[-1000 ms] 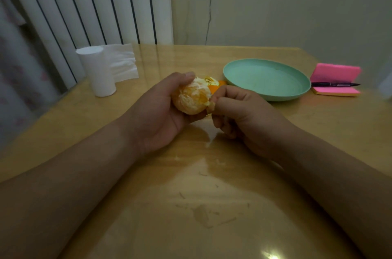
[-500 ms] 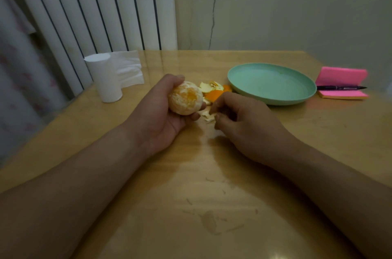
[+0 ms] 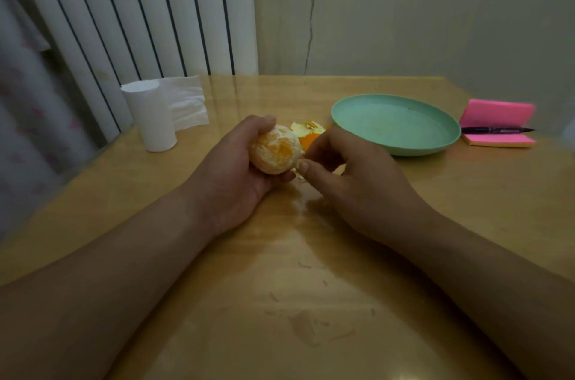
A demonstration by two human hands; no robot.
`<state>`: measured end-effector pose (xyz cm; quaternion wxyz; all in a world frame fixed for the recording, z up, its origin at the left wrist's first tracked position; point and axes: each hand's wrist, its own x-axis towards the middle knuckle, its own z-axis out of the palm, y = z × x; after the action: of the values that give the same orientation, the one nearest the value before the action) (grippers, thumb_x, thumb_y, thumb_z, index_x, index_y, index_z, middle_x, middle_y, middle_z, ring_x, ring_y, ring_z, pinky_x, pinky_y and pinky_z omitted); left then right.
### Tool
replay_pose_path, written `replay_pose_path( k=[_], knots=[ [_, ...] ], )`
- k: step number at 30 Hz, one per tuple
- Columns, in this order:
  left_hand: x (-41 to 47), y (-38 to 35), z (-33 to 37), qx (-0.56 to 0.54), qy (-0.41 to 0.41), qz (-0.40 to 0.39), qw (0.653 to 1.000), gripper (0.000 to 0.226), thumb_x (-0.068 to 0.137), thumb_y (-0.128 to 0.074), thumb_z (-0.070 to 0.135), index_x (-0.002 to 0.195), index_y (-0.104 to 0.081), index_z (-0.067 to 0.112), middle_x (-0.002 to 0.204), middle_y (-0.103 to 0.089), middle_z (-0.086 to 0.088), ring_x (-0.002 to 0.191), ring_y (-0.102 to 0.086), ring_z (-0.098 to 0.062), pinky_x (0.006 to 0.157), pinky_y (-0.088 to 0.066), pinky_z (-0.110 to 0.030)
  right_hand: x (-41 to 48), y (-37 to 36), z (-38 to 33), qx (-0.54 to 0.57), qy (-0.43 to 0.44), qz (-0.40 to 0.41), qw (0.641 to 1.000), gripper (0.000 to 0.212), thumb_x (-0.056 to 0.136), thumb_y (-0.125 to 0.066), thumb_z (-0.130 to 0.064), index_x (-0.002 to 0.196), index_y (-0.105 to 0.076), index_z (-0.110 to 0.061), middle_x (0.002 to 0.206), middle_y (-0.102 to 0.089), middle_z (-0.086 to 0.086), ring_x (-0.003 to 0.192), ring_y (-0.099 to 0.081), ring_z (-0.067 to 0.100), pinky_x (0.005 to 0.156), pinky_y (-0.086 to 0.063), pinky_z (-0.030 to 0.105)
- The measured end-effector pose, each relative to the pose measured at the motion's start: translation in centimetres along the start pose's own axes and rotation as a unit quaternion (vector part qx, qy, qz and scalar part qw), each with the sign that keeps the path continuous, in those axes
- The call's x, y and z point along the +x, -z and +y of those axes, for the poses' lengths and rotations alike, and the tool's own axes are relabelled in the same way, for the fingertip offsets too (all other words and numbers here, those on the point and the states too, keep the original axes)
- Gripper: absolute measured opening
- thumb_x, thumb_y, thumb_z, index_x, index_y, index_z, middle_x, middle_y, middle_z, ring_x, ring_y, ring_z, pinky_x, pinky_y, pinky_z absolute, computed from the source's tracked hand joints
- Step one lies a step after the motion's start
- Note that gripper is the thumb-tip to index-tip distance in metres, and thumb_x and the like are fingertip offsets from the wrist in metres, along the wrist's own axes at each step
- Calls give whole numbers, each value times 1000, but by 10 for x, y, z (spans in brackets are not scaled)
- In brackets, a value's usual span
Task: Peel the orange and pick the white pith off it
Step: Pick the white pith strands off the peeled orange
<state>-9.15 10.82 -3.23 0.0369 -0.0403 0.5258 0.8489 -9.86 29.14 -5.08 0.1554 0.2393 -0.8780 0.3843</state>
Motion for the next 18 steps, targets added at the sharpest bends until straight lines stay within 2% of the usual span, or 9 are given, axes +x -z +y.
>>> replay_pose_path(
  k=[2,6,9,10,12,13,15,18],
  knots=[
    [-1,-2,-1,12,-5,-7,1000,21,106,-54,26,110,-66,9,95,-75,-10,96,-68,-26,79,-52,-37,0,-1,0,28,-3,4,1000,11,96,-72,-44,99,-68,-34,91,-68,-17,90,-63,3,76,-51,22],
    [0,-1,-4,50,-20,-25,998,25,107,-53,26,110,-68,7,99,-77,-10,96,-70,-23,85,-53,-39,1,-1,0,31,-9,-7,999,8,99,-70,-41,97,-69,-33,87,-68,-17,87,-62,1,71,-47,16],
    [2,1,-6,80,-36,-28,996,38,106,-56,27,129,-64,-2,119,-75,-20,105,-71,-25,99,-57,-45,0,-2,0,28,-13,-7,999,7,100,-69,-39,97,-70,-33,85,-68,-17,85,-62,1,71,-48,18],
    [3,2,-7,96,-46,-24,994,42,106,-58,27,134,-61,-4,123,-73,-21,105,-72,-24,98,-58,-44,0,-2,0,24,-15,-8,1000,7,100,-69,-39,97,-71,-33,85,-68,-16,85,-62,1,72,-49,20],
    [4,4,-7,152,-77,-5,985,41,100,-66,33,126,-63,1,110,-75,-15,97,-74,-20,88,-62,-39,0,-2,-1,9,-17,-13,1000,7,101,-68,-38,98,-71,-33,85,-68,-16,84,-63,2,73,-53,26],
    [5,5,-7,181,-88,0,980,42,94,-70,39,120,-65,6,105,-75,-12,96,-74,-22,87,-61,-42,0,-2,-1,1,-18,-16,1000,7,101,-68,-38,99,-72,-33,85,-68,-16,83,-63,2,74,-53,28],
    [5,7,-8,236,-100,-4,966,47,85,-73,50,114,-65,14,109,-75,-11,103,-74,-29,94,-61,-52,0,-2,-1,-13,-21,-21,999,8,101,-67,-38,99,-72,-32,85,-67,-17,82,-62,1,72,-52,27],
    [4,6,-9,297,-126,-12,946,42,92,-68,50,118,-64,18,114,-74,-9,106,-74,-28,96,-61,-56,-1,-1,-3,-20,-28,-20,999,6,101,-69,-34,95,-72,-32,80,-65,-17,77,-60,0,63,-42,17]
  ],
)
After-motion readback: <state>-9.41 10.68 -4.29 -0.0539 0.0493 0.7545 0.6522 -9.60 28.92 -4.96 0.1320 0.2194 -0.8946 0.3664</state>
